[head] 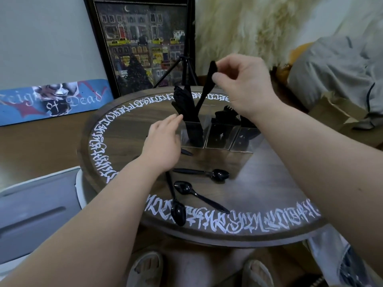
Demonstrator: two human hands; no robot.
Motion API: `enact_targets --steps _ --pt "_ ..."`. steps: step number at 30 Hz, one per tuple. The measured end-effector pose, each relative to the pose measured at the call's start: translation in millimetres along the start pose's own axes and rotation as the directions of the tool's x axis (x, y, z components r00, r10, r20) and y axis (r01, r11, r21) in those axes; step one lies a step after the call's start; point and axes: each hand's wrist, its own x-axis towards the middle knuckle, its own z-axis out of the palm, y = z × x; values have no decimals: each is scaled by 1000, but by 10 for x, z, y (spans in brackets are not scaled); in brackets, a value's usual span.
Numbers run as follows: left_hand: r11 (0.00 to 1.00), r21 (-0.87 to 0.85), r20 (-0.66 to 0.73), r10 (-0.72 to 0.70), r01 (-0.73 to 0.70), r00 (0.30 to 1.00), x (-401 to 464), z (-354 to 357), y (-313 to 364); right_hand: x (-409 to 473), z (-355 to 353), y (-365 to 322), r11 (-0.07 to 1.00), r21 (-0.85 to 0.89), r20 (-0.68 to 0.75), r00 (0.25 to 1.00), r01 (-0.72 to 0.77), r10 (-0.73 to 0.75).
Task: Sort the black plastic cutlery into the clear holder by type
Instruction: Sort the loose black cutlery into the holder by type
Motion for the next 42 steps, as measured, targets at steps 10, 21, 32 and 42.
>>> enact_targets --steps 10,21,32,42 --pt "994 -102 23 -43 46 999 76 82 16 166 429 178 976 -209 353 935 69 10" --pt "997 -54 30 -54 56 998 -34 -20 -111 -72 543 256 919 -388 236 972 76 19" --pt "989 143 137 -68 48 988 -562 -202 -561 -1079 338 368 912 -410 337 926 -17 169" --pt "934 340 342 -15 -109 939 -783 33 -451 -1323 624 539 823 -568 571 727 14 382"
